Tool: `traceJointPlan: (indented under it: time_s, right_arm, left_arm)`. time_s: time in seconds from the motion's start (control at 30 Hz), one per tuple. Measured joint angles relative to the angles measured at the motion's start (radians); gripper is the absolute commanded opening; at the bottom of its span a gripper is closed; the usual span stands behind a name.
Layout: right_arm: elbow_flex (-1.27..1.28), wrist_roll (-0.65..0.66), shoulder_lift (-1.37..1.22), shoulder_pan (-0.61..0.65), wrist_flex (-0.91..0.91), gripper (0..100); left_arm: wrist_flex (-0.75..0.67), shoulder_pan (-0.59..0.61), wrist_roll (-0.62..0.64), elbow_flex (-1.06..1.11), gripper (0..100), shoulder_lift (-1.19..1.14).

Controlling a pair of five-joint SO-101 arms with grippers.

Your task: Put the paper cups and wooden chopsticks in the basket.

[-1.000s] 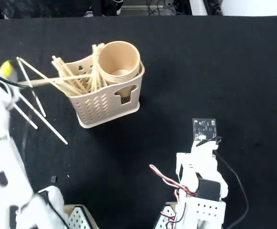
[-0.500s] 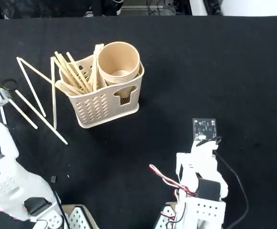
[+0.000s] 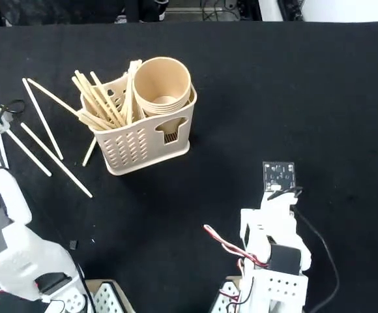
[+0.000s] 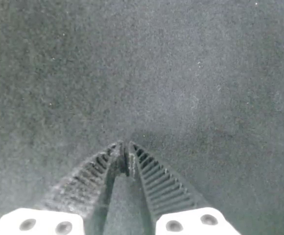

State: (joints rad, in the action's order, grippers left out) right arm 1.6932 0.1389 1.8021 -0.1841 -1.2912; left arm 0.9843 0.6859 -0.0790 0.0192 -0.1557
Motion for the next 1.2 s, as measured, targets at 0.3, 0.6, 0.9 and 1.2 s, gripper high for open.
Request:
traceJointPlan:
  time_s: [0.3,0.6,0.9,1.2]
  right_arm:
    - [0.000,0.000,0.000,0.000,0.000,1.3]
    - [0.000,0.000,0.000,0.000,0.000,1.3]
    - [0.000,0.000,0.000,0.000,0.000,1.3]
    - [0.000,0.000,0.000,0.000,0.000,1.3]
  left_arm:
    - [0.025,0.020,0.035,-0.239,22,-0.377]
    - [0.230,0.063,-0.041,-0.654,19,-0.710]
    - [0.489,0.058,-0.118,-0.988,3,-0.934]
    - [0.732,0.061,-0.132,-1.226,3,-1.025]
